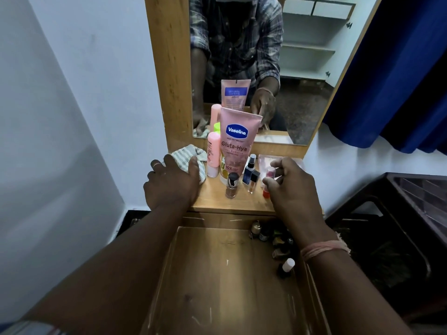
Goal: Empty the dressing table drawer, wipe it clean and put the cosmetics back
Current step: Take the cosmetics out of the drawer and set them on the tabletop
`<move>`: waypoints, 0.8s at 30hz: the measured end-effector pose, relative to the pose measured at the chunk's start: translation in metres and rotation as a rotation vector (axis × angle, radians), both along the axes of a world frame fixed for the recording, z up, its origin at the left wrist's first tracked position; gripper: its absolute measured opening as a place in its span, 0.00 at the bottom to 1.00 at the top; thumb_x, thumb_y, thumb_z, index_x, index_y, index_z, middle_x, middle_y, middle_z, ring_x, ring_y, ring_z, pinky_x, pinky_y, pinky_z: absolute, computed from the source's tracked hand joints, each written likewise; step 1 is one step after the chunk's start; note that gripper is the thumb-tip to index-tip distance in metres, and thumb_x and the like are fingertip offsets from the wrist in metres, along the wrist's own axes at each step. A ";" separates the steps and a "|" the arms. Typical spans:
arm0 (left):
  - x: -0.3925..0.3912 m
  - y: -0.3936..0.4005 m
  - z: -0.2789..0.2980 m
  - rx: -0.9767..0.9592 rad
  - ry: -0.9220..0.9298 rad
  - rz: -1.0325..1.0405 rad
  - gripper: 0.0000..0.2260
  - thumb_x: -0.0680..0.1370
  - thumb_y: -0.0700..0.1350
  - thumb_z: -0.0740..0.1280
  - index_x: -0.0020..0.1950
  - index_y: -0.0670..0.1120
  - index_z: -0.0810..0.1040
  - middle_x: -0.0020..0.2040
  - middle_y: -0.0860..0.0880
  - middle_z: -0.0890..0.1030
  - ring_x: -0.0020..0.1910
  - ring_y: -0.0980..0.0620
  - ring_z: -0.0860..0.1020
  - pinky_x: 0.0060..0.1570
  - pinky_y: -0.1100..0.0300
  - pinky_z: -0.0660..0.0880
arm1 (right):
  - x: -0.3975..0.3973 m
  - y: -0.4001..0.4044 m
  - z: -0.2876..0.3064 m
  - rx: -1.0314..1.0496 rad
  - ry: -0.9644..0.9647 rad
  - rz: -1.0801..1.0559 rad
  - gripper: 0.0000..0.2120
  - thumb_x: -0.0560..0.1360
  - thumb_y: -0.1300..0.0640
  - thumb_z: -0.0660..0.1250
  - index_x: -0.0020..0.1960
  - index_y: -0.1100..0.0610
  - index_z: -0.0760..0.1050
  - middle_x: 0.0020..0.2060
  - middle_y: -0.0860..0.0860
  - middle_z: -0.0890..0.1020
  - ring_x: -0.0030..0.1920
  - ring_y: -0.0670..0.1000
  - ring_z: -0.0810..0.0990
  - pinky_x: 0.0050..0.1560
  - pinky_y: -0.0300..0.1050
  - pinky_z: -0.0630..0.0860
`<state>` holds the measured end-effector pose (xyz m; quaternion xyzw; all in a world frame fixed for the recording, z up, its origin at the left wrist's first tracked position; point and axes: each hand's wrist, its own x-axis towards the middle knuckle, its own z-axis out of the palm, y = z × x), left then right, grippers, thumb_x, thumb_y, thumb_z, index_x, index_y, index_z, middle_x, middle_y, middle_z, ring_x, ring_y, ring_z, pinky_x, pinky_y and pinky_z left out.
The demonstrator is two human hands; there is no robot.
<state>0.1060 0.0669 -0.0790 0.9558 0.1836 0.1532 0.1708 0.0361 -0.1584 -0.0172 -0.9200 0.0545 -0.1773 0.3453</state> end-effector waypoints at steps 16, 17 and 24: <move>0.001 -0.001 0.000 0.016 0.006 0.005 0.36 0.78 0.73 0.47 0.69 0.47 0.69 0.64 0.40 0.76 0.57 0.39 0.80 0.51 0.47 0.77 | -0.013 -0.001 -0.022 0.006 -0.007 0.007 0.15 0.75 0.59 0.73 0.57 0.50 0.71 0.44 0.46 0.80 0.45 0.48 0.80 0.39 0.37 0.70; 0.001 -0.001 0.001 0.016 0.006 0.006 0.36 0.78 0.73 0.46 0.70 0.47 0.69 0.64 0.40 0.76 0.57 0.39 0.80 0.51 0.47 0.77 | -0.013 -0.001 -0.022 0.013 -0.003 0.003 0.15 0.75 0.59 0.74 0.57 0.50 0.71 0.44 0.46 0.80 0.45 0.48 0.80 0.41 0.40 0.70; 0.000 -0.001 0.000 0.019 0.002 0.010 0.36 0.78 0.73 0.47 0.70 0.46 0.70 0.64 0.39 0.76 0.57 0.38 0.80 0.52 0.47 0.77 | -0.027 0.002 -0.019 0.079 -0.014 -0.068 0.22 0.74 0.54 0.76 0.64 0.51 0.72 0.49 0.49 0.83 0.49 0.50 0.82 0.52 0.50 0.80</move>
